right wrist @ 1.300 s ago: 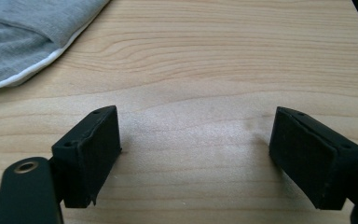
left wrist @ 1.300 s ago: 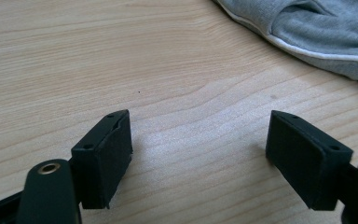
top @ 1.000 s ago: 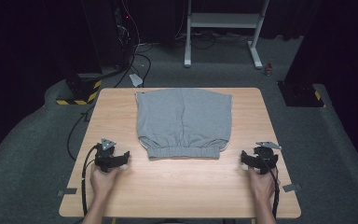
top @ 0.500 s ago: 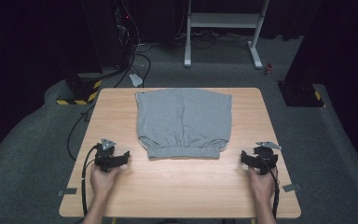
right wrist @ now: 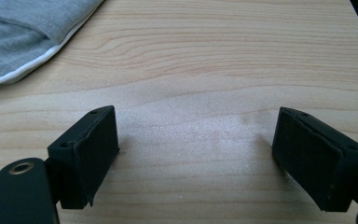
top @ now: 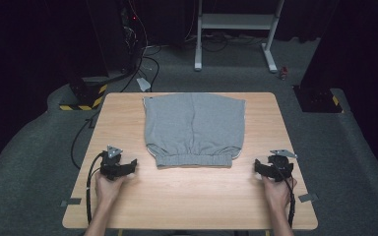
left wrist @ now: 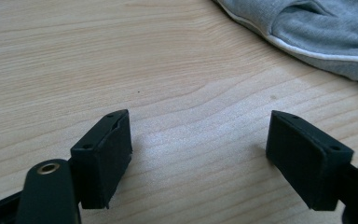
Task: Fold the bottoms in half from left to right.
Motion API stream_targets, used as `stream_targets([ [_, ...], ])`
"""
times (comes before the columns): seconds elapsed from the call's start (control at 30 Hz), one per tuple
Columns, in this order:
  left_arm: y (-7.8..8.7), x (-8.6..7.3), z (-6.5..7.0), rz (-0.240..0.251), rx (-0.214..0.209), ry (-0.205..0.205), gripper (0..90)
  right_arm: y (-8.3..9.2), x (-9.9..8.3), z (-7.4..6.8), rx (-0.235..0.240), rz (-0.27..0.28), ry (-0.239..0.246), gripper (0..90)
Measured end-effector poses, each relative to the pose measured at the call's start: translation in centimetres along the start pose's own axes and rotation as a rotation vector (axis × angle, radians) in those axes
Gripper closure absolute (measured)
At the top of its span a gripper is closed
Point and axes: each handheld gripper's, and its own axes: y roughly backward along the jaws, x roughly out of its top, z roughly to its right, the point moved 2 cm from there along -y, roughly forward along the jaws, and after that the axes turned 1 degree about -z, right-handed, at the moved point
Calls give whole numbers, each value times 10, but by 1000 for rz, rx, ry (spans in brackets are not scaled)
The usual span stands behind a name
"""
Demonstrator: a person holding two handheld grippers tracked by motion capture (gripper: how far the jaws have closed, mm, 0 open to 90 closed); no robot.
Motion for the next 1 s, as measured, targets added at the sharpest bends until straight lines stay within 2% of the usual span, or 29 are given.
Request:
stream_targets([
  [0.17,-1,1,1,-2,-2,-5,195,0,0,-1,-8,3,-19,164],
  [0.3,-1,1,1,-4,-6,-8,195,1,0,1,-16,16,-15,252],
  [0.4,0,0,1,5,-15,-14,227,3,-1,1,-15,29,-16,336],
  [0.5,2,1,6,16,-47,-4,242,6,-1,-3,-6,22,3,382],
  [0.6,6,6,14,32,-79,-33,273,8,-1,-9,13,38,42,395],
  [0.67,9,8,19,56,-83,-53,294,9,-2,-11,33,50,29,407],
  [0.7,9,10,21,60,-98,-53,301,8,-2,-13,52,53,29,414],
  [0.73,9,10,21,60,-98,-53,303,8,-2,-13,52,53,29,414],
  [0.83,9,17,32,68,-152,-45,312,9,-1,-19,92,64,50,455],
  [0.93,7,23,44,77,-174,-72,315,13,1,-22,118,77,47,459],
  [1.0,6,24,49,94,-213,-69,326,15,2,-25,150,80,45,477],
])
